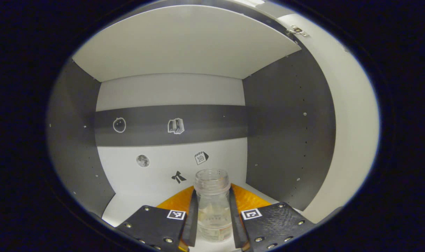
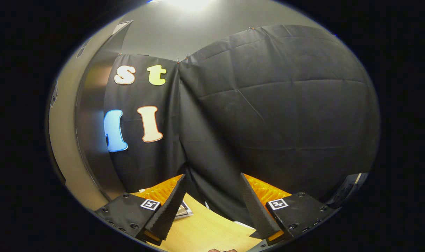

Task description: Grasp the bottle in the cabinet with the left hand and place it on the coaster, then close the right door with the right hand and the left door with the left hand.

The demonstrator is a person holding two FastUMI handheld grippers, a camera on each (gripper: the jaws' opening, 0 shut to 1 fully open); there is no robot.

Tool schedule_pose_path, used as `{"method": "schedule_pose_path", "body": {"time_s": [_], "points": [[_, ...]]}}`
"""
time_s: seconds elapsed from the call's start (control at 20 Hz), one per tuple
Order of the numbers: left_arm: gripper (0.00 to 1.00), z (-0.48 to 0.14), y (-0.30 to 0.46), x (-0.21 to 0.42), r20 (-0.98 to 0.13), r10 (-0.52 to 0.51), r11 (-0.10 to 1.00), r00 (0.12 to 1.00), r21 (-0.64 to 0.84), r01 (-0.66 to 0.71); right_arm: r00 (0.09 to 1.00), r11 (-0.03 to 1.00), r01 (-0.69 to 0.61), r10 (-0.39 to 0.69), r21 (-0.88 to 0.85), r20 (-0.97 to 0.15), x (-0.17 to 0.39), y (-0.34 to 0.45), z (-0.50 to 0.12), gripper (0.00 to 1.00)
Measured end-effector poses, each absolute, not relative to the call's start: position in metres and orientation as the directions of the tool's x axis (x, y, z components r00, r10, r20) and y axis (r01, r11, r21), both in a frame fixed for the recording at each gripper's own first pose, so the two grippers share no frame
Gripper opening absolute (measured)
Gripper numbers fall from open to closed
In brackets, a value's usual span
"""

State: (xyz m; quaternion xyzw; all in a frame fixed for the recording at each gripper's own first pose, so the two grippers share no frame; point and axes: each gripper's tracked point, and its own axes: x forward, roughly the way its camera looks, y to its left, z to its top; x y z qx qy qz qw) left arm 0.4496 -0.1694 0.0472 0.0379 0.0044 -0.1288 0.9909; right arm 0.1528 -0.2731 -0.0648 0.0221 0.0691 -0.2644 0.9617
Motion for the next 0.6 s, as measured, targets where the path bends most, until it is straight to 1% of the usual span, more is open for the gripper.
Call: {"method": "schedule_pose_path", "body": {"time_s": [0.05,0.1,0.15,0.25,0.3,0.35,0.4,0.45,0.55,0.6], "points": [[0.42,0.049,-0.168,0.446,-0.017,-0.263,0.962,0.965,0.072,0.263,0.852,0.861,0.508,-0.502,0.004,-0.145,0.153,-0.272,-0.064,0.93],[0.42,0.051,-0.167,0.442,-0.016,-0.269,0.960,0.963,0.073,0.269,0.855,0.864,0.504,-0.499,0.002,-0.143,0.153,-0.270,-0.062,0.96],[0.42,0.054,-0.165,0.437,-0.012,-0.275,0.959,0.961,0.071,0.275,0.857,0.866,0.501,-0.496,0.002,-0.142,0.151,-0.269,-0.061,0.93],[0.42,0.062,-0.167,0.424,-0.005,-0.307,0.950,0.952,0.059,0.307,0.861,0.870,0.493,-0.488,0.004,-0.142,0.149,-0.267,-0.061,0.93],[0.40,0.066,-0.168,0.415,0.001,-0.324,0.945,0.946,0.048,0.323,0.864,0.873,0.488,-0.482,0.006,-0.143,0.148,-0.265,-0.059,0.93],[0.40,0.071,-0.167,0.407,0.007,-0.332,0.943,0.943,0.042,0.331,0.868,0.876,0.482,-0.476,0.009,-0.144,0.146,-0.262,-0.058,0.93],[0.42,0.075,-0.165,0.399,0.012,-0.336,0.941,0.942,0.046,0.335,0.871,0.879,0.476,-0.470,0.010,-0.146,0.144,-0.260,-0.059,0.93],[0.45,0.078,-0.161,0.394,0.015,-0.337,0.941,0.942,0.054,0.335,0.874,0.882,0.470,-0.464,0.010,-0.145,0.141,-0.256,-0.059,0.96],[0.41,0.085,-0.156,0.376,0.028,-0.339,0.940,0.940,0.060,0.337,0.880,0.889,0.458,-0.453,0.006,-0.144,0.138,-0.250,-0.058,0.96],[0.41,0.089,-0.153,0.366,0.034,-0.344,0.938,0.938,0.049,0.343,0.883,0.892,0.453,-0.448,0.003,-0.143,0.137,-0.247,-0.056,0.93]]}}
